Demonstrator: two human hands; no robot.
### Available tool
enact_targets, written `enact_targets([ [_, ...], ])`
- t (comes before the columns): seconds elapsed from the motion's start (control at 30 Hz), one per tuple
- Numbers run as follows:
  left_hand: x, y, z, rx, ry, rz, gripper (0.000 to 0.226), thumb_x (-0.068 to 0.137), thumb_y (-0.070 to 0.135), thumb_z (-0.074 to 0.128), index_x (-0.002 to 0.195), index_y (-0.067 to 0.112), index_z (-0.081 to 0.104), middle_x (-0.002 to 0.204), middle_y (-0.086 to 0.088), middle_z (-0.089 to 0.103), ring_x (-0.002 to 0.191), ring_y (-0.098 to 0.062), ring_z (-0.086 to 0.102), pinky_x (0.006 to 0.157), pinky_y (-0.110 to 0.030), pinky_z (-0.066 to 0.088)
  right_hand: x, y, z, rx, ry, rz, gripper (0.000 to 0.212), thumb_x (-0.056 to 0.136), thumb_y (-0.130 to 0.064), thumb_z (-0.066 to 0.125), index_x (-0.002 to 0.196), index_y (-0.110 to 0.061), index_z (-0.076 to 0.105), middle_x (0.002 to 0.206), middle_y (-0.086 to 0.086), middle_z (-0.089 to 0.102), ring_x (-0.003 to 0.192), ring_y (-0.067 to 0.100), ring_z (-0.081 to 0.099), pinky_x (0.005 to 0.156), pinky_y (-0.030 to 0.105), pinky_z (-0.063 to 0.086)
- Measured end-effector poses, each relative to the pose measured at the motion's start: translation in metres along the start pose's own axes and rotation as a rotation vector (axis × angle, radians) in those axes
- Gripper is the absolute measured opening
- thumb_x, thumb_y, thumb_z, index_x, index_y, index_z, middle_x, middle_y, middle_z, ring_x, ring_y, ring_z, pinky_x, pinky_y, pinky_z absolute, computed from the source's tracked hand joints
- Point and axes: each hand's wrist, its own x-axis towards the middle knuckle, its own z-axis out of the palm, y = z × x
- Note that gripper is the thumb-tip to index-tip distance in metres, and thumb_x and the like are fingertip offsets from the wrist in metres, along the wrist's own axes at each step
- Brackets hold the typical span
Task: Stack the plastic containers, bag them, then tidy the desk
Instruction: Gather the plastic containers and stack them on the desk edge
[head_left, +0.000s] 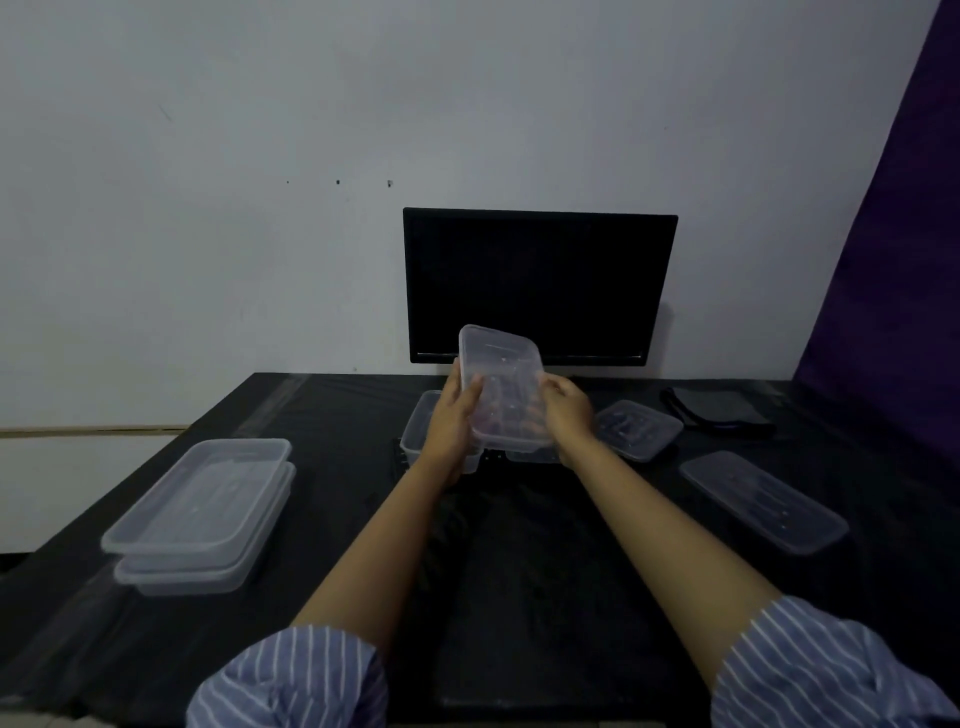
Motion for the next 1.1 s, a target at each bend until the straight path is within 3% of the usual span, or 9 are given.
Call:
enact_targets([
  [0.13,-0.003,0.003,0.003,-0.037,-0.024,-0.053,0.042,0.103,0.024,0.04,0.145,0.022,0.036,0.132,-0.016,0.058,0.114,-0.031,0.062,0.087,-0.043,0.056,-0.007,0.001,0.004,-0.112,0.005,-0.034,0.038,0.102,-0.039,0.031,0.126,-0.028,0.059,0.124,0.004,0.062,0.106,0.025,0.062,0.093,0.044,0.051],
  [0.4,-0.006,0.005,-0.001,-0.042,-0.086,-0.043,0.043,0.102,0.02,0.043,0.144,0.016,0.036,0.134,-0.018,0.056,0.119,-0.033,0.059,0.096,-0.051,0.049,-0.012,-0.005,0.007,-0.143,0.005,-0.069,0.041,0.104,-0.038,0.027,0.133,-0.026,0.052,0.123,0.004,0.06,0.107,0.024,0.061,0.093,0.043,0.051],
  [0.57,-0.008,0.009,0.001,-0.075,-0.013,-0.163,0.043,0.101,0.018,0.043,0.144,0.016,0.035,0.131,-0.017,0.056,0.112,-0.034,0.062,0.091,-0.051,0.052,-0.011,0.005,0.01,-0.207,0.045,-0.106,0.044,0.098,-0.054,0.021,0.116,-0.035,0.057,0.11,0.001,0.064,0.094,0.022,0.065,0.084,0.048,0.056],
  [0.67,-0.006,0.022,0.003,-0.02,0.122,-0.304,0.041,0.099,0.031,0.04,0.125,0.003,0.055,0.104,-0.016,0.067,0.09,-0.029,0.067,0.075,-0.041,0.055,-0.021,0.002,0.006,-0.213,-0.03,-0.127,0.04,0.1,-0.049,0.025,0.122,-0.035,0.055,0.104,0.002,0.067,0.089,0.021,0.067,0.079,0.045,0.058],
  [0.83,0.009,0.038,-0.011,0.105,0.288,-0.289,0.078,0.08,0.079,0.039,0.106,0.01,0.066,0.103,-0.015,0.07,0.094,-0.031,0.069,0.088,-0.05,0.055,-0.034,-0.001,0.007,-0.08,-0.285,-0.056,0.029,0.106,-0.034,0.029,0.121,-0.026,0.051,0.095,0.004,0.065,0.071,0.019,0.065,0.057,0.03,0.056],
  [0.9,0.01,0.04,-0.015,0.237,0.379,-0.279,0.074,0.078,0.082,0.035,0.083,0.014,0.063,0.095,-0.011,0.067,0.091,-0.029,0.067,0.088,-0.05,0.055,-0.033,-0.004,0.009,-0.066,-0.309,0.017,0.027,0.105,-0.029,0.032,0.109,-0.017,0.056,0.095,0.013,0.065,0.073,0.025,0.062,0.066,0.038,0.054],
  [0.97,0.004,0.041,-0.016,0.346,0.4,-0.269,0.069,0.083,0.078,0.033,0.075,0.015,0.061,0.088,-0.011,0.066,0.085,-0.028,0.067,0.085,-0.046,0.056,-0.029,-0.007,0.006,-0.067,-0.32,0.095,0.031,0.1,-0.028,0.036,0.085,-0.013,0.059,0.084,0.014,0.064,0.071,0.025,0.061,0.065,0.035,0.049],
  [1.03,-0.003,0.039,-0.013,0.37,0.369,-0.261,0.066,0.087,0.072,0.034,0.074,0.013,0.062,0.082,-0.009,0.066,0.077,-0.025,0.066,0.077,-0.04,0.056,-0.024,-0.012,0.004,-0.034,-0.31,0.156,0.041,0.096,-0.044,0.039,0.08,-0.013,0.062,0.078,0.009,0.066,0.071,0.024,0.063,0.066,0.033,0.051],
  [1.1,-0.008,0.036,-0.008,0.431,0.307,-0.241,0.07,0.088,0.071,0.035,0.074,0.008,0.062,0.078,-0.009,0.066,0.072,-0.023,0.064,0.072,-0.038,0.054,-0.022,-0.018,0.007,-0.036,-0.241,0.181,0.067,0.088,-0.069,0.039,0.093,-0.01,0.07,0.084,0.012,0.072,0.077,0.029,0.07,0.071,0.037,0.058],
])
